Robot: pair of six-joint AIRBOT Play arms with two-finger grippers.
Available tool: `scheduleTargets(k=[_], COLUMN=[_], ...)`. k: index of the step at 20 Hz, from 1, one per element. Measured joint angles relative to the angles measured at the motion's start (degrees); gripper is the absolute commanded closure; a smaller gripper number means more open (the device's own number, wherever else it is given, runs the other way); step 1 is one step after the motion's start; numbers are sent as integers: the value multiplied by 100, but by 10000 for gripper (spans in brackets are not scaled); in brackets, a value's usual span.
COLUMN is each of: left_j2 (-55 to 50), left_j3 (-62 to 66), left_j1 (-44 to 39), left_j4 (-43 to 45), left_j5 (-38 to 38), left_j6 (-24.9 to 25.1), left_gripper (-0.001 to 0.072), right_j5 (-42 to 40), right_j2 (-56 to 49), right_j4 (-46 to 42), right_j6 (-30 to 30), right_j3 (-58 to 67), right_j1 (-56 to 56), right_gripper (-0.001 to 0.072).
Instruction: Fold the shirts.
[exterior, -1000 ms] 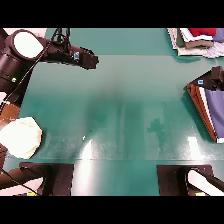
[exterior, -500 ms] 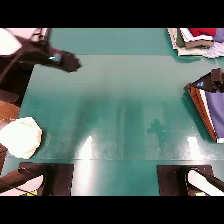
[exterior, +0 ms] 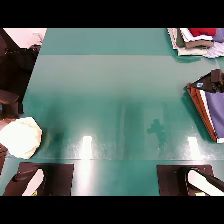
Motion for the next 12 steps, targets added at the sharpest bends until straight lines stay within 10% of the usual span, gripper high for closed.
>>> scheduleTargets(k=[7, 9, 12], left_j2=[236, 251, 262], left_j3=[-2041, -2273, -2221], left_j1=[376, 398, 413], left_j4=[636, 684, 688], left_j5=[516, 697, 787], left_j6=[-551, -791, -1008], left_gripper=[50, 468, 682], right_j5=[-2, -4, -13], right_j2=[0, 0, 0], right_j4=[0, 0, 0], right_j6=[-61, -66, -70], right_j3=[0, 0, 0], right_j1=[0, 0, 0], right_gripper=[697, 697, 697])
